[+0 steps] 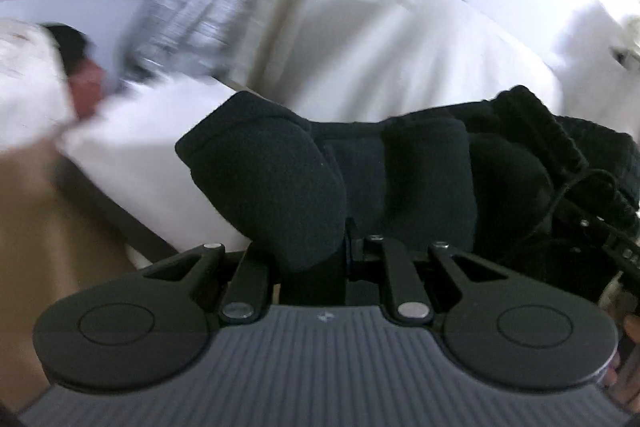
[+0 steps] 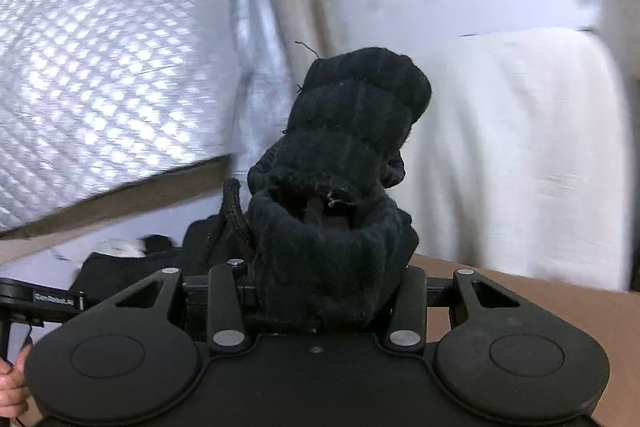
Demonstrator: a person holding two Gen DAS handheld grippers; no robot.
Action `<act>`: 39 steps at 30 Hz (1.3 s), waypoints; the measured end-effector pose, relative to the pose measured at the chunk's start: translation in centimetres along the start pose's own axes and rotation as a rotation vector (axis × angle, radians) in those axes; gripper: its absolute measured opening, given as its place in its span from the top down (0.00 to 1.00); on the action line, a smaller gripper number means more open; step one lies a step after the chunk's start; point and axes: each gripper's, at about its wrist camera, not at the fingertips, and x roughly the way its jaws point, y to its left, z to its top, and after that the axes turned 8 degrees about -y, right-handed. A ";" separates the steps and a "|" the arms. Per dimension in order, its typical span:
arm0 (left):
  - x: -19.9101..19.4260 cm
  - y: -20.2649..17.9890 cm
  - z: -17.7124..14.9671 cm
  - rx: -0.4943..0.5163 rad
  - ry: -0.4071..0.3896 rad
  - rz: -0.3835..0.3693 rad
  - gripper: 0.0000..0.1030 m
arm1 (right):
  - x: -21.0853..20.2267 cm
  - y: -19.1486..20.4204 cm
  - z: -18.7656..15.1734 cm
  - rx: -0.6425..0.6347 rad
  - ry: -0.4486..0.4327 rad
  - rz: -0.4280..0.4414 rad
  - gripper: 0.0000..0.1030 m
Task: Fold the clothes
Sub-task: 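Carry the folded pants with both grippers toward the clothes stack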
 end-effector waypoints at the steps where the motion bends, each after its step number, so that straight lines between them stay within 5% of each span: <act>1: 0.4 1.2 1.6 -0.016 -0.026 0.037 0.86 | 2.3 0.9 0.8 -0.003 0.008 0.035 0.53; 4: 1.6 5.2 4.5 -0.074 -0.109 0.108 0.86 | 9.0 2.7 2.3 0.005 0.015 0.109 0.53; 9: 4.7 10.1 3.3 -0.069 -0.247 0.151 0.86 | 19.1 4.2 2.0 0.030 0.083 0.171 0.53; 17: 11.5 16.1 2.5 -0.200 -0.277 0.145 0.86 | 31.1 3.7 -0.8 0.042 0.200 0.217 0.53; 19: 13.2 15.8 2.1 -0.220 -0.257 0.207 0.82 | 33.6 2.3 -2.3 0.100 0.233 0.215 0.51; 21: 16.0 15.9 2.1 -0.219 -0.176 0.373 0.68 | 36.7 0.0 -5.5 0.151 0.324 0.212 0.38; 23: 17.8 16.3 1.4 -0.227 -0.155 0.402 0.66 | 39.2 -2.5 -9.2 0.243 0.456 0.119 0.31; 29: 19.3 18.5 -0.5 -0.411 -0.169 0.308 0.60 | 37.8 -7.0 -13.9 0.500 0.391 0.148 0.25; 31: 19.2 18.2 -0.3 -0.396 -0.152 0.334 0.51 | 36.6 -7.8 -14.6 0.565 0.381 0.174 0.25; 36: 16.1 15.1 1.3 -0.227 -0.208 0.480 0.51 | 29.9 -8.1 -14.7 0.609 0.291 0.159 0.22; 39: 14.2 12.8 2.7 -0.171 -0.241 0.441 0.47 | 26.1 -7.0 -14.0 0.523 0.219 0.138 0.22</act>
